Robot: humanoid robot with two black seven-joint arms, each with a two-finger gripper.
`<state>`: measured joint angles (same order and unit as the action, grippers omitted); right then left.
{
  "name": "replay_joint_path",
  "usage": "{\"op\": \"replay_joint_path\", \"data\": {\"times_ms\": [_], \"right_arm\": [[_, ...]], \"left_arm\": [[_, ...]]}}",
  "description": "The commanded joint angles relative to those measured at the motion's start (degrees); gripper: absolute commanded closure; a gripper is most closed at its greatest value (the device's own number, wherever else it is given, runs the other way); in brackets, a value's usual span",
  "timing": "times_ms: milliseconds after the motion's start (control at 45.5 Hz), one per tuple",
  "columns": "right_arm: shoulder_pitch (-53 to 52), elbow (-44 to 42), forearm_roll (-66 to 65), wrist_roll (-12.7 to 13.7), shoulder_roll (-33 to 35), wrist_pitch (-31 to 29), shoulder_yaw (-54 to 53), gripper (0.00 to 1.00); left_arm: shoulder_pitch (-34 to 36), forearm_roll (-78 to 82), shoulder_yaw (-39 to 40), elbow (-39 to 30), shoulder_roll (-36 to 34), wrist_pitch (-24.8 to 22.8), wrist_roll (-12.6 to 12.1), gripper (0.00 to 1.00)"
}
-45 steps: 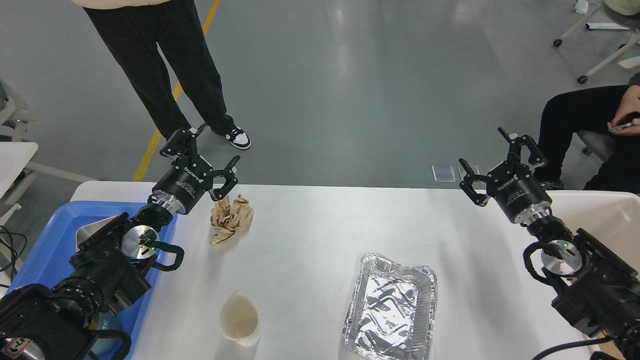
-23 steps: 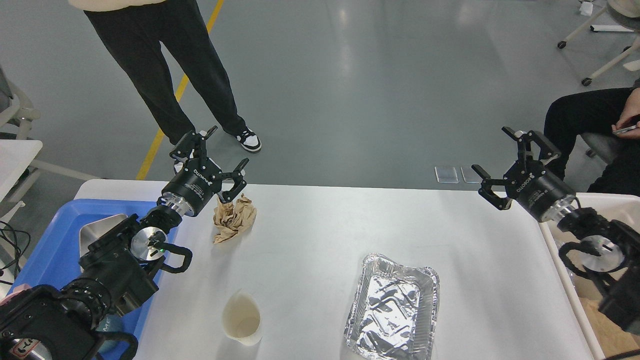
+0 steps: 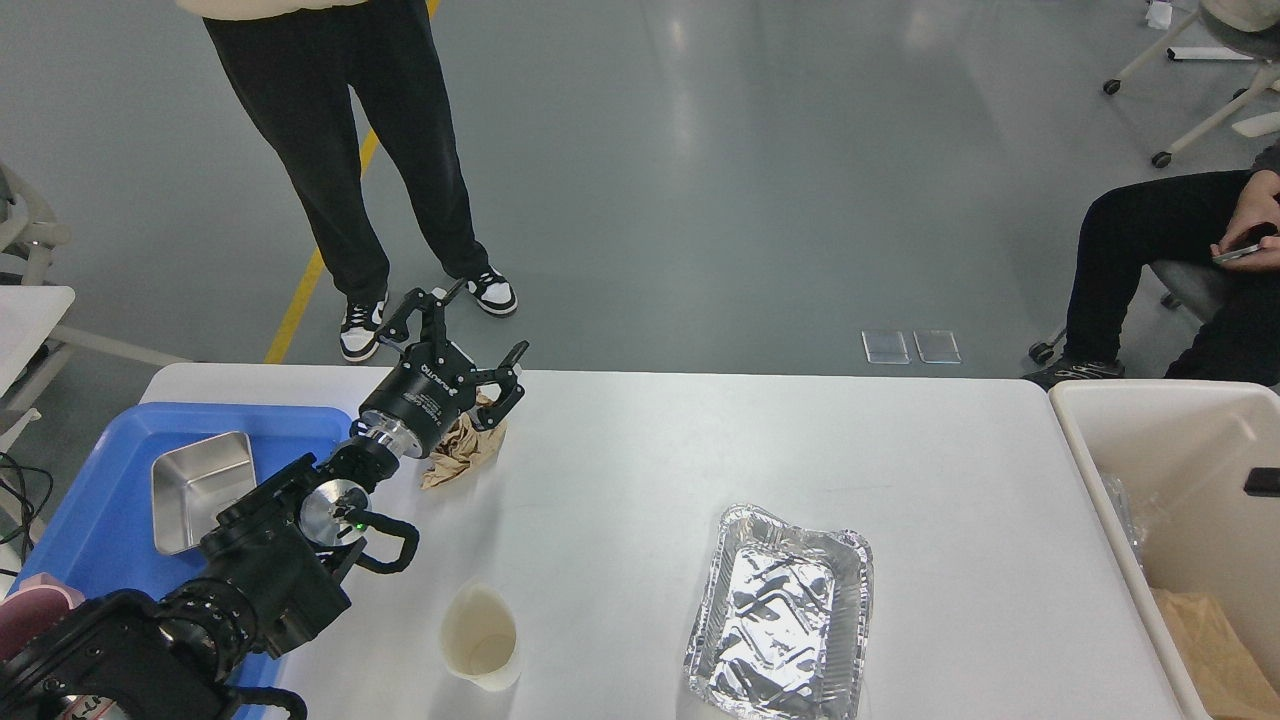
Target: Tidy desktop
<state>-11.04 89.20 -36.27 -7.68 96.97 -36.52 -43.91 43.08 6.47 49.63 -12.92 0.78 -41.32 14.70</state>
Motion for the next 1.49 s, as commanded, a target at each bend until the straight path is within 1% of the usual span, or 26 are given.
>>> {"op": "replay_joint_path", "data": {"times_ms": [0,154,242,286,330,374,418,506,528,550,616,725,813,879,923,1011,1077,1187,1385,1473], "right_arm": [[0.2,2.5,-0.2,-0.1,5.7,0.0,1.5,0.0],[0.2,3.7,-0.2,0.0,6.1,0.0,2.3,0.0],[0.2,3.5,-0.3,0.3,5.2,0.7,2.3,0.0],[0.1,3.5,-0.3,0.6,4.6,1.7,2.1,0.0],[0.0,3.5,-0.4,1.0,3.0,4.6,1.8,0.0],[0.2,3.4,-1.2,1.5,-0.6,6.2,1.5,0.0],[-0.3,3.3,-4.2,3.2,-5.5,6.6,0.7,0.0],[-3.5,2.1,-16.2,8.9,-15.6,6.6,-1.2,0.0],[-4.4,1.6,-19.9,9.9,-18.2,6.6,-1.2,0.0],[-5.2,0.9,-23.3,10.1,-21.0,6.4,-1.2,0.0],[-7.4,-1.6,-32.6,10.1,-28.1,4.8,-0.8,0.0],[-11.8,-6.5,-43.6,9.2,-38.2,-1.1,-0.8,0.0],[-16.1,-9.3,-49.7,8.6,-44.4,-4.4,-0.7,0.0],[-18.3,-11.6,-55.0,8.4,-49.1,-5.4,0.4,0.0],[-20.3,-13.0,-59.0,7.8,-51.8,-5.7,2.1,0.0],[-24.5,-16.5,-64.5,4.9,-55.1,-5.8,7.1,0.0],[-27.6,-18.7,-66.0,3.8,-56.5,-5.5,11.1,0.0],[-30.7,-21.6,-66.7,2.8,-59.7,-5.2,14.5,0.0],[-33.5,-26.2,-69.5,2.6,-66.3,-5.0,17.5,0.0],[-34.6,-28.8,-71.1,1.7,-69.5,-4.1,19.6,0.0]], "left_arm": [[-0.4,0.0,-0.1,0.1,1.0,0.4,0.2,0.04],[-0.5,0.0,-0.1,0.0,1.1,0.8,0.2,0.04],[-0.5,0.0,-0.1,0.0,1.0,0.8,0.2,0.04],[-0.6,0.0,-0.1,0.0,0.9,0.9,0.2,0.04],[-1.0,0.0,-0.1,0.0,0.9,0.8,0.2,0.04],[-1.2,0.1,-0.1,0.0,0.7,0.9,0.2,0.04],[-1.5,0.1,-0.1,0.0,0.7,0.9,0.2,0.04],[-2.3,0.1,-0.1,0.0,0.5,0.9,0.2,0.04],[-2.3,0.1,-0.1,0.0,0.5,0.9,0.2,0.04],[-2.5,0.1,-0.1,0.0,0.5,0.9,0.2,0.04],[-2.7,0.1,-0.1,0.0,0.2,1.0,0.2,0.04],[-3.2,0.2,-0.1,0.0,0.1,1.0,0.2,0.04],[-3.3,0.2,-0.2,0.0,0.1,1.0,0.2,0.04],[-3.3,0.1,-0.9,0.0,0.1,1.0,0.2,0.04],[-3.4,0.1,-1.2,0.0,0.0,1.0,0.2,0.04],[-3.6,0.1,-1.3,0.0,0.0,1.0,0.3,0.04],[-3.8,0.1,-1.3,0.0,0.0,1.0,0.3,0.04],[-4.6,0.1,-1.2,0.0,0.0,1.0,0.3,0.04],[-4.8,0.1,-1.3,0.0,-0.1,0.9,0.3,0.04],[-4.8,0.1,-1.3,0.0,-0.2,0.9,0.3,0.04]]}}
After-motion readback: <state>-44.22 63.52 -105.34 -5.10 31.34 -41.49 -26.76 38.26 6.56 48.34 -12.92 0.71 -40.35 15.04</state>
